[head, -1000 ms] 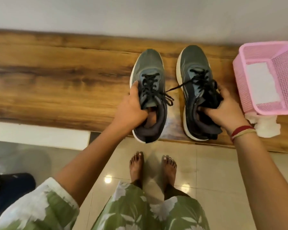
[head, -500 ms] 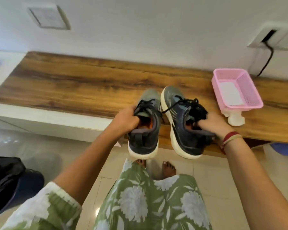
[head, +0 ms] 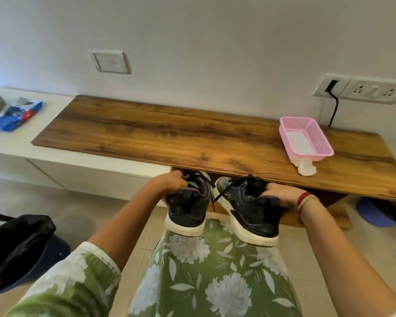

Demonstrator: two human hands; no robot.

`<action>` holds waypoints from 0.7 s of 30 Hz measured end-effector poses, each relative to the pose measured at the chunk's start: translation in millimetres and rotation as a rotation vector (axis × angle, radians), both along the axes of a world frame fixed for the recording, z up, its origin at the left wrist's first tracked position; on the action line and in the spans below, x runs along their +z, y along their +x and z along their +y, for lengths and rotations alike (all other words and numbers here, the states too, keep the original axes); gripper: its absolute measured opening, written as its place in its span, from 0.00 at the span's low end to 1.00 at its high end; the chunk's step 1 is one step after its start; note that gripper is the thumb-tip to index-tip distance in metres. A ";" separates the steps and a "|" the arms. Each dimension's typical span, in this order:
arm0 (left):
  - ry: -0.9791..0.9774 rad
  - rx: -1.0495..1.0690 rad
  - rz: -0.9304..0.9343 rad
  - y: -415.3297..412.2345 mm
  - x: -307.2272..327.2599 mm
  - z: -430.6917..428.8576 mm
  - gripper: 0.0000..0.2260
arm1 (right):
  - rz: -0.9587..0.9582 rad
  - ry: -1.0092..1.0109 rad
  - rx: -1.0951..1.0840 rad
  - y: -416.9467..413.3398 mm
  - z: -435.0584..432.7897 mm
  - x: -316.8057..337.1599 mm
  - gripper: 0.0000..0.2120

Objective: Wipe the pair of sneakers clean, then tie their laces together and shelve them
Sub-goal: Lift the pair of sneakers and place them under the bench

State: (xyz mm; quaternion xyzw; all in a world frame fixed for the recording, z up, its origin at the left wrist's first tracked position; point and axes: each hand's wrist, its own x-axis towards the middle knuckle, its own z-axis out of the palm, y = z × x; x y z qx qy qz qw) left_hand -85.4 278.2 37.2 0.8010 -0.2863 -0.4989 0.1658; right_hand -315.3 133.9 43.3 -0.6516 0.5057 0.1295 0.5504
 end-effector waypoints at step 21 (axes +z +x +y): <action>0.219 -0.150 -0.227 8.0 -227.5 -85.1 0.20 | 0.241 -0.138 -0.108 79.3 -37.1 -244.4 0.12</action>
